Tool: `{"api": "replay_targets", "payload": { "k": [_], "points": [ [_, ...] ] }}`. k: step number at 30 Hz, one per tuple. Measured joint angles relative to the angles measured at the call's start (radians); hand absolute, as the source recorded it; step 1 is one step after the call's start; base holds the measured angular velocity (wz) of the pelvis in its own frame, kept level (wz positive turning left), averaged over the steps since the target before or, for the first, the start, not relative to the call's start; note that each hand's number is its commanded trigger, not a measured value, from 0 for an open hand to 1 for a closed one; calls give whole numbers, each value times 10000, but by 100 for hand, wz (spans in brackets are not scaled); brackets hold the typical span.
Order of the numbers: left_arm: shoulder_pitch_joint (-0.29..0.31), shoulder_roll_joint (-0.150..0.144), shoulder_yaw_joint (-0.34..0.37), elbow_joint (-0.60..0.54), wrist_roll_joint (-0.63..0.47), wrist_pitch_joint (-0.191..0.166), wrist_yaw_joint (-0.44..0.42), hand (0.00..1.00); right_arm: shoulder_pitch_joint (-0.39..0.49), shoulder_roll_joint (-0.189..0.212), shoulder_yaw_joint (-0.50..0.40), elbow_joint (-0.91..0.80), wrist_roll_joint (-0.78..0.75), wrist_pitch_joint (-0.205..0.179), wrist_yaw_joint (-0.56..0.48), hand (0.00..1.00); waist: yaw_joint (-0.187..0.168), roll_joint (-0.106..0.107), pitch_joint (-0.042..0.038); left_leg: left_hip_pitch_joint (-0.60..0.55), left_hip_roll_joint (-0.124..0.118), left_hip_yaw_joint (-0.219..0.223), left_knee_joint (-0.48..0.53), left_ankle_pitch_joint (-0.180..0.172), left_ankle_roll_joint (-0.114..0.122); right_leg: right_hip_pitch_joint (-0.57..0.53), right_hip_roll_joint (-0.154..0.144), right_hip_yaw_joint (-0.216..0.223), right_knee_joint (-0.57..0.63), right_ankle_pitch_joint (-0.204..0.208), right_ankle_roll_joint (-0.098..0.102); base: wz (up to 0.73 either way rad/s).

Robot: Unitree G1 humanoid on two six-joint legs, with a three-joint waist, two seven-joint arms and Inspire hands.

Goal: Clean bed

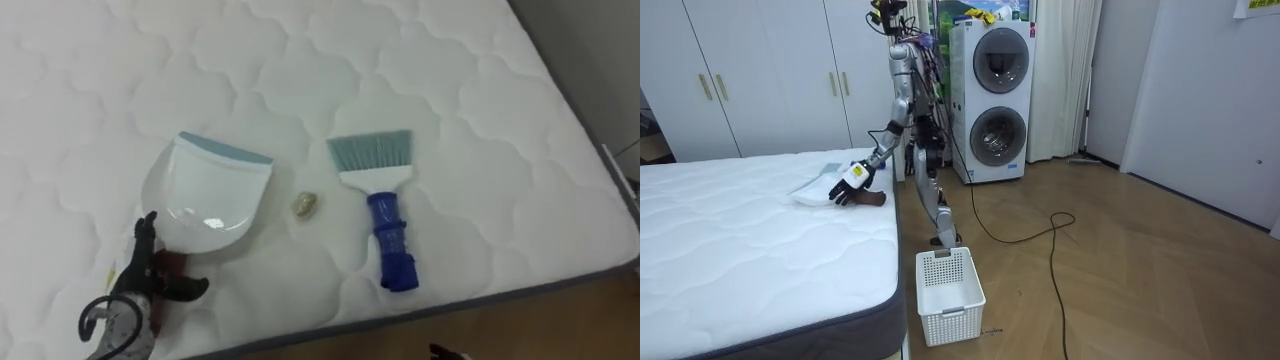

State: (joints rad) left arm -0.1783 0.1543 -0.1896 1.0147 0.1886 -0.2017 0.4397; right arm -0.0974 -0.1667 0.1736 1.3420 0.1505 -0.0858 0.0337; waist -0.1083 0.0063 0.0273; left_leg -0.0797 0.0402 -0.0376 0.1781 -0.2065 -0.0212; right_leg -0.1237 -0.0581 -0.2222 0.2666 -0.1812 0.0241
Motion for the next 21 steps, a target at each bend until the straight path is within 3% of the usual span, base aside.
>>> {"api": "replay_targets", "payload": {
  "k": [1,2,3,4,5,8,9,12,15,21],
  "points": [
    [-25,-106,15,115,-3,0,-2,0,-110,-24,-1,28,133,-22,-33,0,124,145,116,117,235,-715,-104,50,59,-838,129,-34,1030,-315,-247,-76],
    [-54,5,305,325,15,-16,40,0,-392,33,182,8,197,-99,-103,0,171,227,150,-75,461,-1221,31,44,49,-1609,760,435,128,-79,-877,-81],
    [-110,84,465,473,16,-10,70,0,-525,50,360,-37,187,-140,-125,0,98,134,105,-321,423,-1160,276,11,3,-1835,946,499,-700,452,-1041,-28],
    [-343,186,689,962,14,-2,82,0,-515,-26,482,-114,188,-227,-271,0,-131,-42,152,-521,150,-830,659,-263,-265,-2091,660,-40,-1134,2157,-1238,33],
    [-646,17,651,1477,-22,28,60,0,-445,-195,413,-80,205,-211,-490,0,-218,240,154,-552,189,-366,650,-337,-256,-2043,672,-219,-971,2115,-1221,47],
    [-1102,-23,564,1758,-293,-6,103,0,-458,-162,413,-26,175,-246,-643,0,-252,182,179,-492,118,451,37,-9,-96,-1995,578,-267,-946,2040,-1161,31],
    [-1219,-68,480,1766,-305,-41,119,0,-480,-142,406,-13,188,-243,-652,0,-242,88,217,-514,79,466,14,28,-48,-2000,542,-268,-943,2026,-1147,29],
    [-1218,-203,477,1972,-524,-8,110,0,-552,-106,411,66,189,-189,-671,0,-191,-64,141,-625,-57,674,153,79,24,-1995,427,-213,-954,2031,-1019,11],
    [-1218,-199,524,2130,-630,91,102,0,-596,-8,395,188,194,-81,-670,0,-221,-117,99,-775,-148,704,390,81,70,-1995,337,-230,-950,2092,-893,10],
    [-1218,-172,697,2149,-669,97,276,0,-564,-7,418,186,445,-88,-681,0,-208,-144,57,-913,-209,742,472,33,131,-2059,250,-249,-939,2247,-886,5]
  ]
}}
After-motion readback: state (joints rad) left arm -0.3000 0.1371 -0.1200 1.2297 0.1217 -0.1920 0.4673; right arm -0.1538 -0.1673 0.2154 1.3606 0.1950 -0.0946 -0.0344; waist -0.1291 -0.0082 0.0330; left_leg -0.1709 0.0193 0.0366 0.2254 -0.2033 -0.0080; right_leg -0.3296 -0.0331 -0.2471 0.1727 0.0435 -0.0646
